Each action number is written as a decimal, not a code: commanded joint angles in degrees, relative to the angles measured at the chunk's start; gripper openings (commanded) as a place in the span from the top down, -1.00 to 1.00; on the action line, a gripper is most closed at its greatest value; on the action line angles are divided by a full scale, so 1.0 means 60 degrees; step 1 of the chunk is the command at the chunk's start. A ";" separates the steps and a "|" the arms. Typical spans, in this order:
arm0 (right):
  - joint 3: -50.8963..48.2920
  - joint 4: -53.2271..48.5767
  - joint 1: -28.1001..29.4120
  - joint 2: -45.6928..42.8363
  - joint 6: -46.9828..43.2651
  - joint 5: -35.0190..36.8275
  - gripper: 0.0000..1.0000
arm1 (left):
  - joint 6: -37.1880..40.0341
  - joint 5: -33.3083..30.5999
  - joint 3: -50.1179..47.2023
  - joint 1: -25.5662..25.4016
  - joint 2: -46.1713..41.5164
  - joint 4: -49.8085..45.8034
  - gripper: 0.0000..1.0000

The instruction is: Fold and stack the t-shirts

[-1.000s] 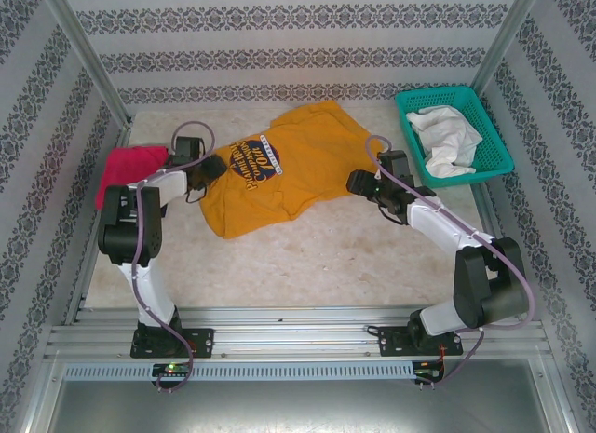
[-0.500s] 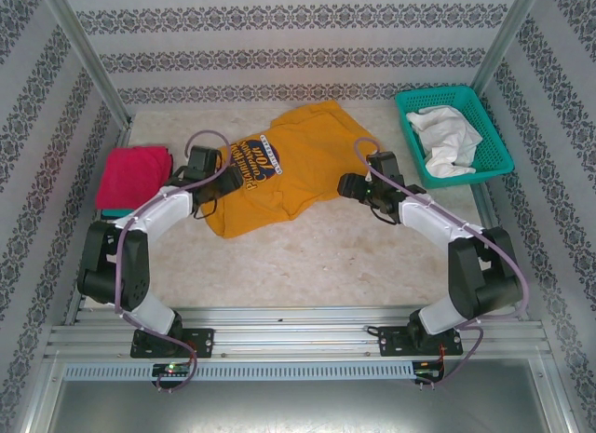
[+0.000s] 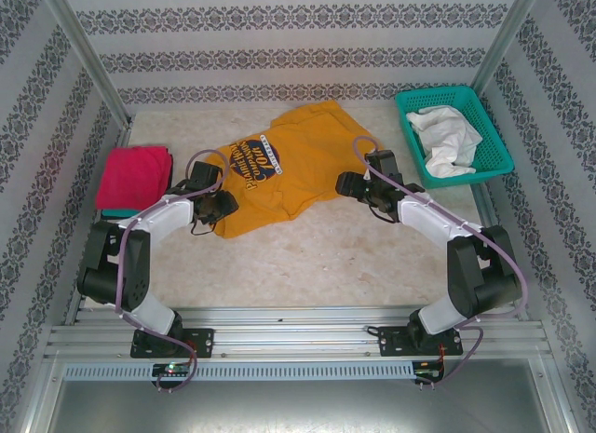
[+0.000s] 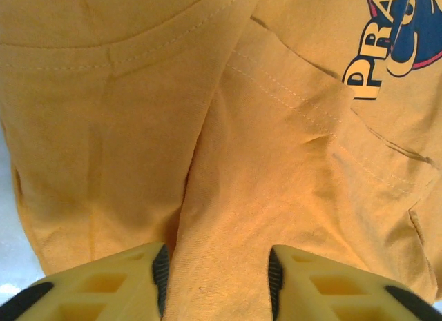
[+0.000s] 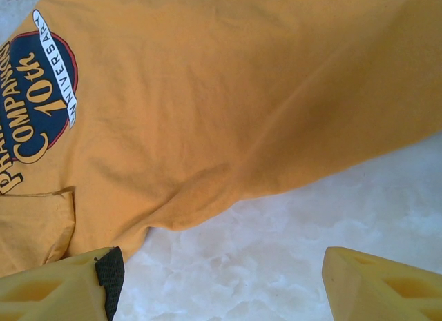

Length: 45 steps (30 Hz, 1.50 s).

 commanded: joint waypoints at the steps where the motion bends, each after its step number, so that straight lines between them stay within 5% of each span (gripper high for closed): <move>1: 0.0080 0.0040 0.0077 -0.0140 -0.0112 0.0018 -0.52 | -0.0139 0.0217 0.0129 -0.0014 0.0166 0.0025 0.22; 13: -0.0024 0.0078 0.0032 -0.0225 -0.0056 0.0039 -0.52 | -0.0280 0.0274 -0.0109 -0.0013 0.0349 0.0213 0.33; 19: -0.0038 0.0066 0.0018 -0.0234 -0.0109 0.0049 -0.52 | -0.0336 0.0301 -0.0119 -0.0021 0.0524 0.0232 0.14; 29: -0.0134 0.0131 -0.0018 -0.0280 -0.0070 0.0048 -0.52 | -0.0103 0.0584 -0.0050 -0.0019 0.0033 0.0315 1.00; 33: -0.0127 0.0138 -0.0030 -0.0293 -0.0055 0.0012 -0.52 | 0.0531 0.0963 -0.0250 -0.0059 -0.0496 0.0578 1.00; 38: -0.0170 0.0191 -0.0002 -0.0309 -0.0013 -0.0047 -0.52 | 0.2760 0.2672 -0.1480 -0.0413 -0.1988 0.1930 1.00; 45: -0.0029 0.0270 0.0048 -0.0099 0.0021 -0.0161 -0.52 | 0.4810 0.3293 -0.2464 -0.1518 -0.3770 0.0312 1.00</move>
